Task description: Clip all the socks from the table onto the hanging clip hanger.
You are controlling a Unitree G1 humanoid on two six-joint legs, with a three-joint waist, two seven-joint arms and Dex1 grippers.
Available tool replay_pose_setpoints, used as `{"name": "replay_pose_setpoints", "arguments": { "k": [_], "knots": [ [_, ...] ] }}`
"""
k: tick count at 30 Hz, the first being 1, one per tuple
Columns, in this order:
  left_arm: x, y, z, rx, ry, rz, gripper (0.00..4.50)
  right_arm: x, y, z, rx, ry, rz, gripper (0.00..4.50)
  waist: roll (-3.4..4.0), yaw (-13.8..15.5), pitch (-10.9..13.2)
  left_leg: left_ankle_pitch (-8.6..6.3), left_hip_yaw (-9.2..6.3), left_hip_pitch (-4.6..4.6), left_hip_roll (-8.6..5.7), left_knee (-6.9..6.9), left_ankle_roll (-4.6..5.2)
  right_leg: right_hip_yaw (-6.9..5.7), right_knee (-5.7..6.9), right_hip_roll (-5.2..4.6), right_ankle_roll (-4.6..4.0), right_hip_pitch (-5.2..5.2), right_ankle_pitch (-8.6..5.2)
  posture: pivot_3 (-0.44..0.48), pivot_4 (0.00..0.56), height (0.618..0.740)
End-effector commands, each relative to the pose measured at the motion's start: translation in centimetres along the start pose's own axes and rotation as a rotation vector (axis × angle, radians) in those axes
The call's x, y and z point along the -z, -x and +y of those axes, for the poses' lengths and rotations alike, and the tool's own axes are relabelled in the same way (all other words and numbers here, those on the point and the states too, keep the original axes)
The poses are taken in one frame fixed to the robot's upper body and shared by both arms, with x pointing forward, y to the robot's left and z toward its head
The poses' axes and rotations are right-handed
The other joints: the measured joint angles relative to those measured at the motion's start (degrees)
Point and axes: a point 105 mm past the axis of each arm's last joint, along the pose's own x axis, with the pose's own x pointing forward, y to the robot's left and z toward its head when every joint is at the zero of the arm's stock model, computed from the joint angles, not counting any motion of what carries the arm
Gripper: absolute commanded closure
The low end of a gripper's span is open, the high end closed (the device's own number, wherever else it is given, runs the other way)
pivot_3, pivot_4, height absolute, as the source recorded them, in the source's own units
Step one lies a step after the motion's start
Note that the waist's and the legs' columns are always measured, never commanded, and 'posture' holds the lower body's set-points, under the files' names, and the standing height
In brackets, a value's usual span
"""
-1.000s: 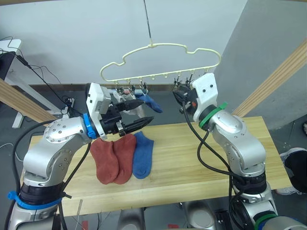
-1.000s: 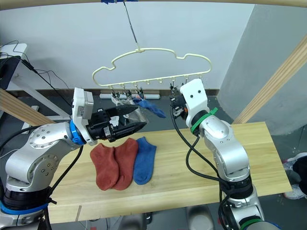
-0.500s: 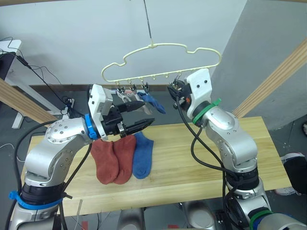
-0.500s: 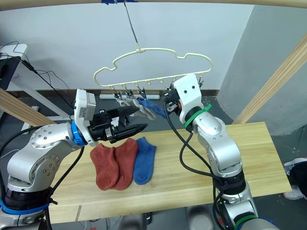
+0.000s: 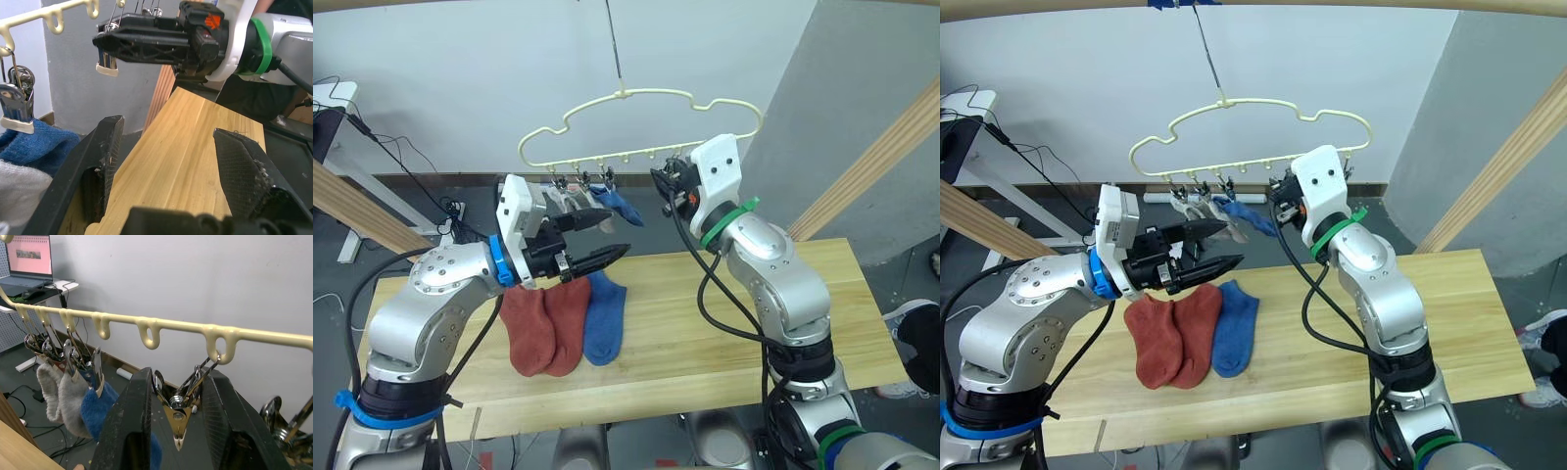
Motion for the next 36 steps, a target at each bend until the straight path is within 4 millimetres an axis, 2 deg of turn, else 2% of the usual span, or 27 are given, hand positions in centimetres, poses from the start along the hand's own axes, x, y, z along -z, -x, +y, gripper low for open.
{"name": "replay_pose_setpoints", "arguments": {
  "k": [1, 13, 20, 25, 29, 31, 34, 36],
  "knots": [
    [-0.6, 0.0, -0.2, 0.006, -0.031, -0.024, 1.28, -1.4, 0.2, -0.1, 0.008, -0.001, -0.066, 3.06, 0.0, 0.0, 0.0, 0.0, 0.0, 0.0, 0.0, 0.01, 0.0, 0.0, 0.01, 0.0, 0.0, 0.0, 0.0, -0.249, 0.248, 0.733],
    [-0.2, 0.0, -0.3, 0.003, -0.025, -0.015, 1.28, -1.4, 0.2, 0.0, 0.007, -0.009, -0.068, 3.06, 0.0, -0.2, 0.0, 0.01, 0.0, 0.0, 0.0, 0.09, 0.01, 0.0, 0.07, 0.0, -0.02, 0.0, 0.02, -0.249, 0.25, 0.733],
    [0.7, -0.2, 0.2, -0.076, -0.024, -0.011, 1.28, -1.3, 0.3, 0.0, 0.003, -0.016, -0.066, 4.5, 0.01, -0.4, 0.0, 0.0, 0.0, -0.02, 0.0, 0.28, 0.02, 0.01, 0.15, 0.0, -0.02, 0.01, 0.02, -0.251, 0.253, 0.733],
    [1.5, -0.5, 0.0, -0.132, -0.009, -0.012, 1.28, -1.3, 0.3, 0.0, 0.0, -0.014, -0.065, 4.5, 0.01, -0.4, 0.0, -0.01, 0.0, -0.08, 0.0, 0.71, 0.03, 0.04, 0.43, 0.01, -0.02, 0.01, 0.02, -0.251, 0.256, 0.733],
    [5.5, -0.9, -0.9, -0.253, 0.108, 0.068, 1.28, -1.3, 0.2, 0.0, -0.003, -0.012, -0.065, 4.5, -0.01, -0.5, -0.2, 0.0, -0.02, -0.04, 0.01, 0.76, 0.04, 0.07, 0.59, 0.0, -0.02, 0.02, 0.03, -0.25, 0.259, 0.733],
    [6.4, -1.0, -1.1, -0.279, 0.116, 0.087, 1.28, -1.3, 0.2, 0.0, -0.005, -0.012, -0.066, 4.5, -0.01, -0.7, -0.2, 0.0, -0.03, -0.04, 0.0, 0.76, 0.04, 0.06, 0.61, 0.02, -0.02, 0.01, 0.03, -0.249, 0.261, 0.733],
    [8.3, -0.9, -0.7, -0.401, 0.154, 0.124, 0.76, -1.3, 0.2, 0.1, -0.007, -0.01, -0.065, 4.5, -0.02, -0.7, -0.2, 0.02, -0.1, -0.04, -0.01, 0.78, 0.06, 0.0, 0.79, 0.02, -0.02, 0.0, 0.03, -0.251, 0.263, 0.733],
    [11.0, -1.3, -1.4, -0.485, 0.162, 0.184, 0.15, -1.3, 0.2, 0.1, -0.012, -0.008, -0.063, 4.5, 0.01, -0.8, -0.3, 0.03, -0.09, -0.02, -0.03, 0.82, 0.09, 0.03, 0.84, 0.02, -0.04, 0.0, 0.04, -0.25, 0.266, 0.733]
  ]
}}
